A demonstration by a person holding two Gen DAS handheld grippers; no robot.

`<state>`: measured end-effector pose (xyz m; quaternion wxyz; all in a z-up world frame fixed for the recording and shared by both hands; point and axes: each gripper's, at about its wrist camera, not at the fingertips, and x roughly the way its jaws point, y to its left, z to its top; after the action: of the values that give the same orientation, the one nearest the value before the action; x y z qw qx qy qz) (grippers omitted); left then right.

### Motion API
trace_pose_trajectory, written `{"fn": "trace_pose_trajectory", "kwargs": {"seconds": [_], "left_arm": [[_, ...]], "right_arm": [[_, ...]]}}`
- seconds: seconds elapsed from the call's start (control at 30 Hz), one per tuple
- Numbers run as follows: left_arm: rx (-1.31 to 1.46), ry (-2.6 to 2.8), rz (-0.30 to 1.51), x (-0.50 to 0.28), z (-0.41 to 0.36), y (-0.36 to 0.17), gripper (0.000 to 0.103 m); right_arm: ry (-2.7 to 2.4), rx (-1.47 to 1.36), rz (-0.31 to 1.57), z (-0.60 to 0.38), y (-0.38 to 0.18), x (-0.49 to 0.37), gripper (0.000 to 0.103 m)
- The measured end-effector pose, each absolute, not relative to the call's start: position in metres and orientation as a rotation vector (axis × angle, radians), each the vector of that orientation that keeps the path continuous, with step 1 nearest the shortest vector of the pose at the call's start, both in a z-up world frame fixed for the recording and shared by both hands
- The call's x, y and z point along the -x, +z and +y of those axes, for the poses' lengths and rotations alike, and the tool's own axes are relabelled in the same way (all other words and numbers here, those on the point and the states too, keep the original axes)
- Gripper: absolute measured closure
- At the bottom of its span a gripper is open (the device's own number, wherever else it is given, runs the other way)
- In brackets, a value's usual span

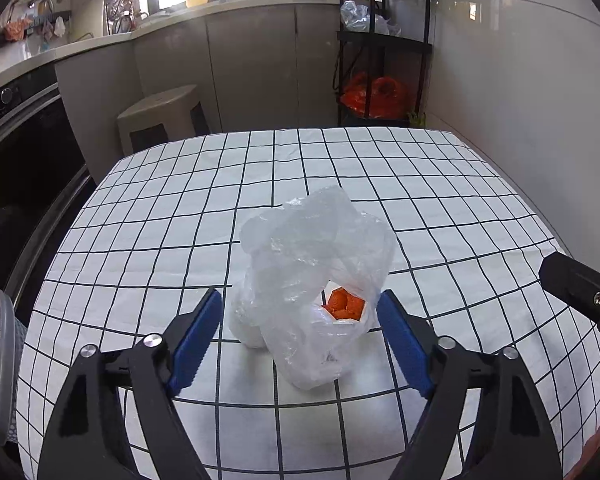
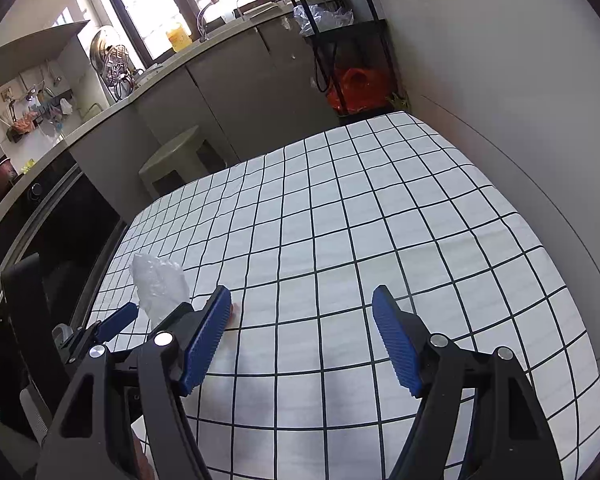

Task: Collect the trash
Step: 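Grasp the clear plastic bag with the left gripper while the right gripper grasps the orange peel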

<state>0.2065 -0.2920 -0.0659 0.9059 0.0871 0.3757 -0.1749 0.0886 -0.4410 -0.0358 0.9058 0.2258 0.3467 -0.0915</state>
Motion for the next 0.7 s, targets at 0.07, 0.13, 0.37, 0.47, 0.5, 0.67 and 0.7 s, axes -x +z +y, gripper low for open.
{"fn": "trace_pose_trajectory", "kwargs": {"seconds": [0.07, 0.13, 0.37, 0.47, 0.5, 0.67, 0.7], "left_arm": [[-0.173, -0.366, 0.796, -0.21, -0.291, -0.07, 0.046], [-0.17, -0.364, 0.801, -0.212, -0.288, -0.073, 0.056], [-0.147, -0.37, 0.808, -0.213, -0.272, -0.069, 0.086], [-0.148, -0.363, 0.805, -0.211, -0.26, -0.065, 0.088], [-0.151, -0.36, 0.802, -0.209, -0.256, -0.064, 0.088], [-0.162, -0.331, 0.782, -0.201, -0.225, -0.054, 0.088], [-0.17, -0.329, 0.775, -0.199, -0.218, -0.053, 0.088]], "right_arm": [[-0.183, -0.458, 0.723, -0.438, -0.037, -0.09, 0.033], [-0.179, -0.447, 0.73, -0.434, -0.038, -0.092, 0.033], [-0.136, -0.417, 0.769, -0.419, -0.047, -0.101, 0.033], [-0.114, -0.403, 0.791, -0.411, -0.052, -0.108, 0.033], [-0.108, -0.399, 0.8, -0.408, -0.054, -0.11, 0.033], [-0.075, -0.393, 0.845, -0.392, -0.064, -0.13, 0.033], [-0.072, -0.387, 0.852, -0.388, -0.065, -0.135, 0.033]]}}
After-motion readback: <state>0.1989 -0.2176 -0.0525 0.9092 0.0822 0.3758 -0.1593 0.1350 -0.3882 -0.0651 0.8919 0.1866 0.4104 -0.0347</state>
